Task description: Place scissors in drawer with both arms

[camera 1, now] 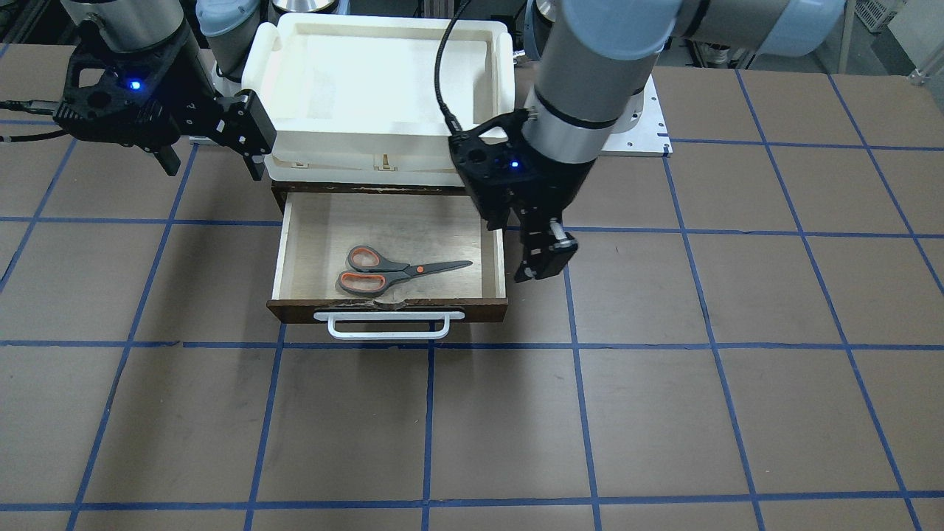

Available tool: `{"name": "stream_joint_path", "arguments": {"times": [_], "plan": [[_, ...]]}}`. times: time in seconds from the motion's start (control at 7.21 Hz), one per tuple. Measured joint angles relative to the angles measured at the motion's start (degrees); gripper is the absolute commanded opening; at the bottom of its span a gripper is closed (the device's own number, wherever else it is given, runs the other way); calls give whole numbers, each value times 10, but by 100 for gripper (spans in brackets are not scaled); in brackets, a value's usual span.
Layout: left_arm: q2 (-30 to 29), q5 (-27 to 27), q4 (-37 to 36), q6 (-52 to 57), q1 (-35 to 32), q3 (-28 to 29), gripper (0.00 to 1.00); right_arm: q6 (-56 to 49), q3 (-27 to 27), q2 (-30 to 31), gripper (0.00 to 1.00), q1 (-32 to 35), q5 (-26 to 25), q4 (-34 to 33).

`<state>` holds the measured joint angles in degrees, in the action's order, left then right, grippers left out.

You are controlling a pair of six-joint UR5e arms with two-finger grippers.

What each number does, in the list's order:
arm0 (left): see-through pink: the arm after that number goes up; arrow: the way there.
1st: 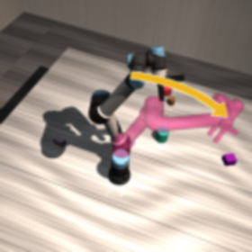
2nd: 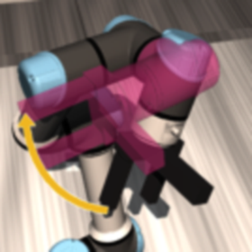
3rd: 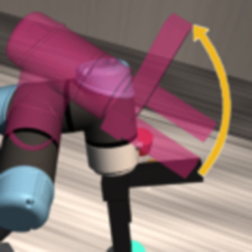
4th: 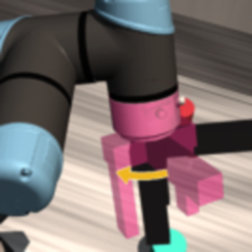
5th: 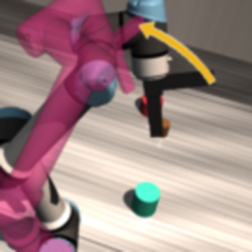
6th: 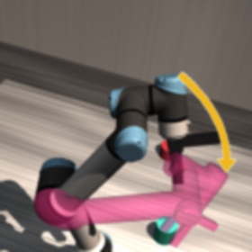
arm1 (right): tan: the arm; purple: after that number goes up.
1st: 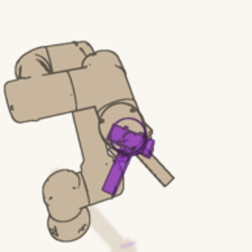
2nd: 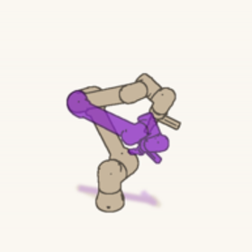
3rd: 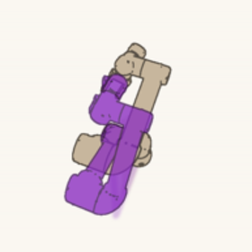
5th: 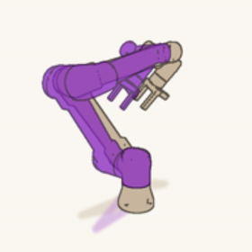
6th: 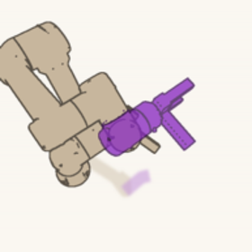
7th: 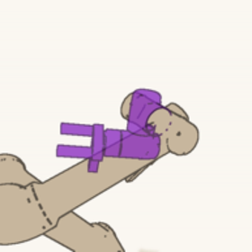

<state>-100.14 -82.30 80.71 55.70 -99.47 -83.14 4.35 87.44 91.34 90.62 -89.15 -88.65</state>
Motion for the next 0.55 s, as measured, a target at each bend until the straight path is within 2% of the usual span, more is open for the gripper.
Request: {"name": "stream_joint_path", "arguments": {"times": [0.28,0.42,0.55], "plan": [[34,-6,31,-57,65,0,81,-4,0,1,100,0,-4,-2],[47,-8,49,-104,85,-3,92,-4,0,0,100,0,-5,-5],[59,-11,63,-173,95,-6,94,-1,0,0,100,0,-5,-7]]}}
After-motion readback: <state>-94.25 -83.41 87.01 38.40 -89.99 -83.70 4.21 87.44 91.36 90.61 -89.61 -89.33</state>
